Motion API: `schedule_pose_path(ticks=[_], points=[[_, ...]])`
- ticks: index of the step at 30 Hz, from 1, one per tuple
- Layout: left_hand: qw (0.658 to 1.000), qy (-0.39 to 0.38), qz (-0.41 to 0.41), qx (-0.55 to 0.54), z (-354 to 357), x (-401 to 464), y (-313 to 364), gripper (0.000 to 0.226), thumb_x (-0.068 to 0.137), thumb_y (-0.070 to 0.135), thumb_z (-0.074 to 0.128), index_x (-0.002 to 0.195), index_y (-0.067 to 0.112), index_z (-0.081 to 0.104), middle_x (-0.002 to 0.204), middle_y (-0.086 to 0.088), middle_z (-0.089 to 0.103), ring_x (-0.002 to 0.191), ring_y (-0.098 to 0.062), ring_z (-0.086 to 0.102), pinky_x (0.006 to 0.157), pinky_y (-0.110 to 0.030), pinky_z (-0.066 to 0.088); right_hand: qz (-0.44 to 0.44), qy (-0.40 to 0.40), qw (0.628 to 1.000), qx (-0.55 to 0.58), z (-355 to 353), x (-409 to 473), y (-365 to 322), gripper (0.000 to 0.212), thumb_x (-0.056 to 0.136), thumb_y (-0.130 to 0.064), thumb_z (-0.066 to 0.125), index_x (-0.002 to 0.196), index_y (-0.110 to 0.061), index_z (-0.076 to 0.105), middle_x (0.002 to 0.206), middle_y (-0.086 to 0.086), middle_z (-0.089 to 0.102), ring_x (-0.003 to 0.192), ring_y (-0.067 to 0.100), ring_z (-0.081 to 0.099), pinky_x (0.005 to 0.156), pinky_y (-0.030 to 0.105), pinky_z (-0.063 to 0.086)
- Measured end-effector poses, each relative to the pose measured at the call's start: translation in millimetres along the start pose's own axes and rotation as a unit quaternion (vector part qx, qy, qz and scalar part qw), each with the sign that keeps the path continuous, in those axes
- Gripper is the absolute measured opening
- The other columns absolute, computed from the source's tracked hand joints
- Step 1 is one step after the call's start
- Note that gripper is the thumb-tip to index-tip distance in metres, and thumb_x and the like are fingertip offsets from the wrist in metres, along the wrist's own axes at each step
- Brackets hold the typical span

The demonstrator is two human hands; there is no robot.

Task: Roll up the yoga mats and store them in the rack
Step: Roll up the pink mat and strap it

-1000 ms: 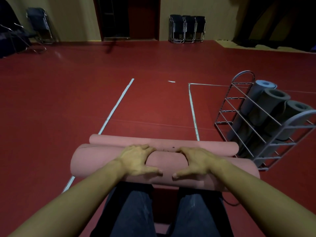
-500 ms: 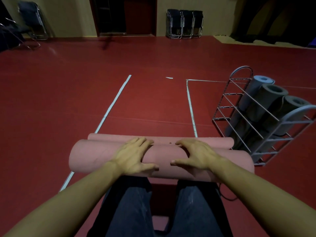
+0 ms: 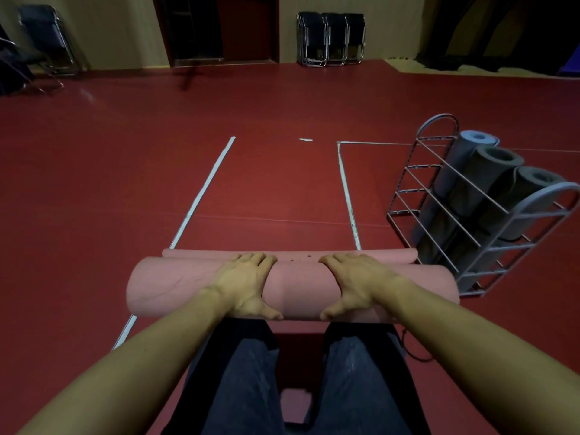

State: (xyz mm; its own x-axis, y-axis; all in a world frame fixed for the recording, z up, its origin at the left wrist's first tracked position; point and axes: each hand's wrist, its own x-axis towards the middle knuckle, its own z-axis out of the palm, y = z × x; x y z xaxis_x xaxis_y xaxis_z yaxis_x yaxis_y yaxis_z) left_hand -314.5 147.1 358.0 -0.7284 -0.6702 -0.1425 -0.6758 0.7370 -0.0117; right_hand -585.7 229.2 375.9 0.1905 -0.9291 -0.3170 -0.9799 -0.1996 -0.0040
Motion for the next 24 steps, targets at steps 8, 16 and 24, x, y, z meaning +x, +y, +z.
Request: schedule_pose_path(ticks=[8, 16, 24], points=[[1.0, -0.01, 0.002, 0.023, -38, -19, 11, 0.119, 0.059, 0.091, 0.063, 0.153, 0.024, 0.033, 0.141, 0.002, 0.05, 0.127, -0.025, 0.051, 0.107, -0.044, 0.041, -0.017, 0.018, 0.999, -0.045, -38, -26, -11, 0.112, 0.056, -0.097, 0.057, 0.139, -0.024, 0.038, 0.129, 0.0, 0.057, 0.114, 0.028, 0.059, 0.091, 0.043, 0.046], [0.981, -0.168, 0.013, -0.097, -82, -59, 29, 0.104, 0.054, 0.079, 0.083, 0.141, 0.038, 0.046, 0.136, 0.014, 0.058, 0.121, -0.017, 0.058, 0.101, -0.035, 0.048, 0.013, -0.142, 0.975, 0.168, -51, -74, -31, 0.101, 0.053, -0.08, 0.084, 0.136, -0.039, 0.043, 0.122, -0.019, 0.064, 0.107, 0.011, 0.063, 0.098, 0.03, 0.05], [0.962, -0.237, 0.011, -0.135, -71, -77, 47, 0.119, 0.043, 0.081, 0.084, 0.147, 0.04, 0.042, 0.14, 0.014, 0.058, 0.121, -0.016, 0.059, 0.107, -0.036, 0.048, 0.025, -0.207, 0.959, 0.19, -38, -92, -48, 0.104, 0.046, -0.078, 0.088, 0.134, -0.048, 0.042, 0.126, -0.024, 0.059, 0.114, 0.009, 0.061, 0.107, 0.036, 0.049]])
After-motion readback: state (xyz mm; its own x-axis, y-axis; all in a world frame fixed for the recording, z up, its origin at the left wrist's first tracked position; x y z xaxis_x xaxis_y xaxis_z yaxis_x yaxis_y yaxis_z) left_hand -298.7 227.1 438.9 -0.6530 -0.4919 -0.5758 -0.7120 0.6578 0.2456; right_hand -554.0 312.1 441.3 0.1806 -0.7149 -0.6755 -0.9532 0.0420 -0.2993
